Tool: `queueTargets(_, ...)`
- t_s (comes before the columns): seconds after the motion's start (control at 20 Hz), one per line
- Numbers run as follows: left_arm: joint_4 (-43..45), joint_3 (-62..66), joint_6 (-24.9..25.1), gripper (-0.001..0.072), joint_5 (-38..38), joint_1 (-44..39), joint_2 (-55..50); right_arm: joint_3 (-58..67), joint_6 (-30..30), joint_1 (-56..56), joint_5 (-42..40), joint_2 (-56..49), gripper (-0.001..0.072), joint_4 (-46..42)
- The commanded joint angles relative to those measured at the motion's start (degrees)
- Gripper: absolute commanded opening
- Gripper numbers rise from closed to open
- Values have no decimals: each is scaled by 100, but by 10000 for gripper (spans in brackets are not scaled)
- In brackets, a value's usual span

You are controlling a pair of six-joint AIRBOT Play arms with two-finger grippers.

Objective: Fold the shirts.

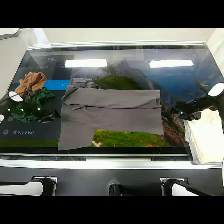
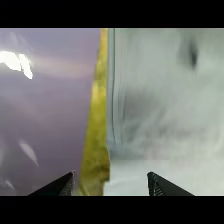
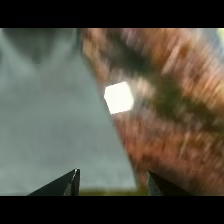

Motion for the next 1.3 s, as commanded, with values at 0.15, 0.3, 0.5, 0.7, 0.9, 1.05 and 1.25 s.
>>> queueTargets(0.15, -977, -343, 208, 500, 352, 4, -299, -90, -494, -131, 612, -358, 504, 372)
queueTargets(0.3, -1010, -343, 201, 437, 658, -118, -323, -232, -492, -131, 597, -575, 563, 374)
queueTargets(0.5, -1010, -343, 173, 349, 787, -205, -398, -455, -474, -131, 621, -844, 563, 448)
queueTargets(0.7, -1010, -341, 166, 39, 782, -201, -404, -863, -474, -131, 501, -901, 566, 501)
queueTargets(0.9, -1010, -341, 190, 38, 656, -201, -385, -1226, -474, -111, 55, -901, 566, 896)
queueTargets(1.05, -1010, -341, 188, 38, 634, -205, -302, -1340, -317, 192, -437, -953, 566, 988)
queueTargets(1.25, -1010, -337, 190, 38, 525, -201, -164, -1338, 210, 647, -1279, -999, 462, 981)
